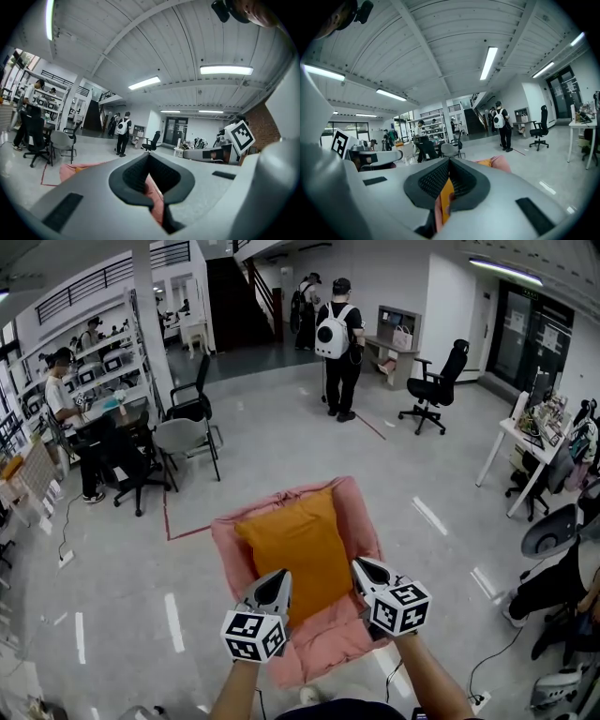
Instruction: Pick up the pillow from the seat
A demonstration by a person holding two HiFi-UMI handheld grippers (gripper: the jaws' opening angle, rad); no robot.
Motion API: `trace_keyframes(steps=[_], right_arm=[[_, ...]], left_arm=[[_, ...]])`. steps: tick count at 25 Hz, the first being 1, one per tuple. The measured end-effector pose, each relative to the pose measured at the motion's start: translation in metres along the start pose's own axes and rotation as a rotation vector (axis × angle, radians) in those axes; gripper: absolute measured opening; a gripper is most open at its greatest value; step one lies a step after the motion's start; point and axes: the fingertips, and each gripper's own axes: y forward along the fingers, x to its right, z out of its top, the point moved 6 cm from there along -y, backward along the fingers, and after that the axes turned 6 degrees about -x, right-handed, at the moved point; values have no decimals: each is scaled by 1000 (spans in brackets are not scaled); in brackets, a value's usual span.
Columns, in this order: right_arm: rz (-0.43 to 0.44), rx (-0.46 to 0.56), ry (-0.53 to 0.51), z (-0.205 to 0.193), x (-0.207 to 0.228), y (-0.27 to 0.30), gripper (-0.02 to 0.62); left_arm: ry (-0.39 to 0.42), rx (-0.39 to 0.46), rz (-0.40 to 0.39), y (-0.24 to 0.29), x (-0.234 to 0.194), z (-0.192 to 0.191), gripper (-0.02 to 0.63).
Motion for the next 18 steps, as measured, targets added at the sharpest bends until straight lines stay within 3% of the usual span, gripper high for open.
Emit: trace_keyframes(steps=[18], right_arm=[[125, -41, -30, 18, 68, 66, 17]], left_arm=[[-63, -17, 145, 65, -13, -12, -3]])
